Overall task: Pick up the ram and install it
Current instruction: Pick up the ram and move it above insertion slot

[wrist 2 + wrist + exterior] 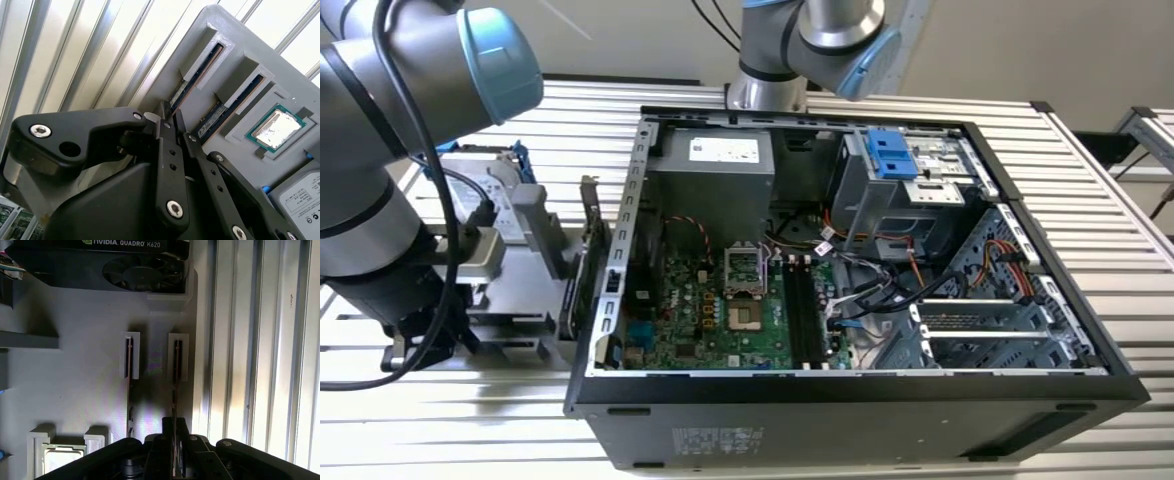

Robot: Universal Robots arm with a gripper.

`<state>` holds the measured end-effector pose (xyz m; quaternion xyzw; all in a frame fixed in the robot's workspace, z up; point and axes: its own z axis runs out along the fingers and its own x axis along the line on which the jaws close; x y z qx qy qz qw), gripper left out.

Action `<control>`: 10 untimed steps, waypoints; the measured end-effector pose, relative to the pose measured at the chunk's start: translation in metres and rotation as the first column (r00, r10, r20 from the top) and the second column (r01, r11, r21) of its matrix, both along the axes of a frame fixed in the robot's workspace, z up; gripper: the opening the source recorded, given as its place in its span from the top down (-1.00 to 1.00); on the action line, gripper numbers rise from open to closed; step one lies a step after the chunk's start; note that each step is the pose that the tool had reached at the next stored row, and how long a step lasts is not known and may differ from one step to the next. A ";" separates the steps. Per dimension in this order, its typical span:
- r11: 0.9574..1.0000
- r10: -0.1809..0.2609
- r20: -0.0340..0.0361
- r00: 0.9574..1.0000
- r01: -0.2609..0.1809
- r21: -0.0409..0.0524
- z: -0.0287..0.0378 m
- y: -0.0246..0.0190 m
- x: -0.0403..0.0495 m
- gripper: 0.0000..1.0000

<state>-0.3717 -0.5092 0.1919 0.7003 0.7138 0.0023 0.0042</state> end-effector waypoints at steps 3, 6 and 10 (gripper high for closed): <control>1.000 0.000 0.000 1.000 0.000 0.000 -0.0001 0.0000 0.0000 1.00; 1.000 0.000 0.000 1.000 0.000 0.000 -0.0001 0.0000 0.0000 1.00; 1.000 0.000 0.000 1.000 0.000 0.000 0.0000 0.0000 0.0000 1.00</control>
